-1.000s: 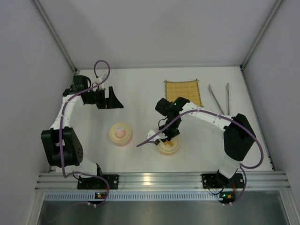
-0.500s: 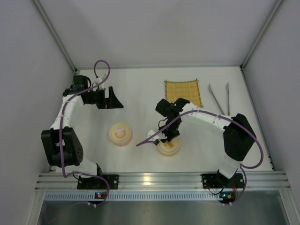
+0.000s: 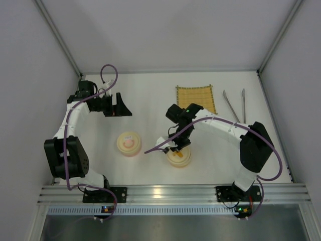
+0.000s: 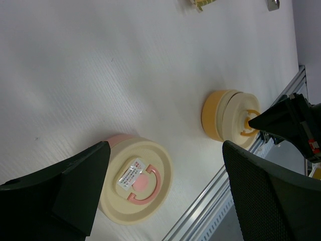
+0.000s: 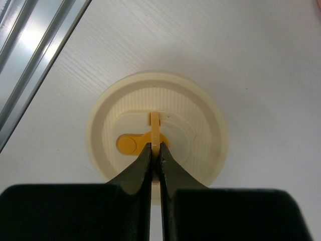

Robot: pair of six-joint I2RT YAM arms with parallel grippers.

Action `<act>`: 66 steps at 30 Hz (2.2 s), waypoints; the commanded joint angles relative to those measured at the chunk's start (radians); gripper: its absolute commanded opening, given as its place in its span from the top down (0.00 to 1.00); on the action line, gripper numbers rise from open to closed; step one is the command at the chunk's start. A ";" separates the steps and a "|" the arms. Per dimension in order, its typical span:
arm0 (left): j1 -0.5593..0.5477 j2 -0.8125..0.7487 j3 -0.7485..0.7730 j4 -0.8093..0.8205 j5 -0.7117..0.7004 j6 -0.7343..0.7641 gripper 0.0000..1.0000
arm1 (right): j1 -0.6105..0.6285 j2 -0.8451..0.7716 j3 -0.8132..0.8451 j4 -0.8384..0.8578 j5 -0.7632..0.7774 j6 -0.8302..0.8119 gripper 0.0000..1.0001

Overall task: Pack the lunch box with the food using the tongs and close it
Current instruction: Close the box lid on the packing box.

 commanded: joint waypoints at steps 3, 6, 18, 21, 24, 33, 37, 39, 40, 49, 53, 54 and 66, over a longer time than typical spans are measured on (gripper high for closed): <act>0.008 -0.017 0.002 0.003 0.023 0.015 0.02 | -0.005 -0.023 -0.009 0.015 -0.034 -0.026 1.00; 0.007 -0.016 0.000 0.004 0.025 0.014 0.02 | -0.014 -0.026 -0.017 0.016 -0.021 -0.033 1.00; 0.007 -0.008 -0.003 0.009 0.031 0.014 0.02 | -0.024 -0.021 -0.021 0.026 -0.024 -0.026 1.00; 0.005 -0.011 -0.005 0.004 0.022 0.018 0.02 | -0.024 -0.020 -0.032 0.044 -0.023 -0.018 1.00; 0.007 -0.011 -0.005 0.003 0.020 0.018 0.02 | -0.025 -0.023 -0.052 0.067 -0.023 -0.007 1.00; 0.007 -0.005 -0.002 0.001 0.023 0.018 0.02 | -0.027 -0.046 -0.104 0.115 -0.021 0.014 1.00; 0.005 -0.005 0.000 0.001 0.023 0.017 0.02 | -0.027 -0.025 -0.084 0.090 -0.040 0.045 1.00; 0.007 -0.007 -0.002 -0.001 0.020 0.018 0.02 | -0.027 -0.003 -0.061 0.084 -0.046 0.095 1.00; 0.007 -0.007 -0.002 -0.002 0.019 0.020 0.02 | -0.027 0.003 -0.055 0.085 -0.047 0.121 1.00; 0.006 -0.014 -0.006 0.005 -0.026 0.018 0.02 | -0.054 0.022 -0.092 0.278 -0.032 0.540 1.00; 0.008 -0.034 -0.021 0.013 -0.050 0.024 0.02 | -0.079 0.022 -0.154 0.372 -0.017 0.761 1.00; 0.008 -0.046 -0.024 0.016 -0.056 0.032 0.02 | -0.086 0.020 -0.168 0.389 -0.032 0.789 1.00; 0.033 -0.057 -0.031 -0.016 -0.081 0.092 0.02 | -0.211 -0.027 -0.392 0.780 -0.119 1.122 1.00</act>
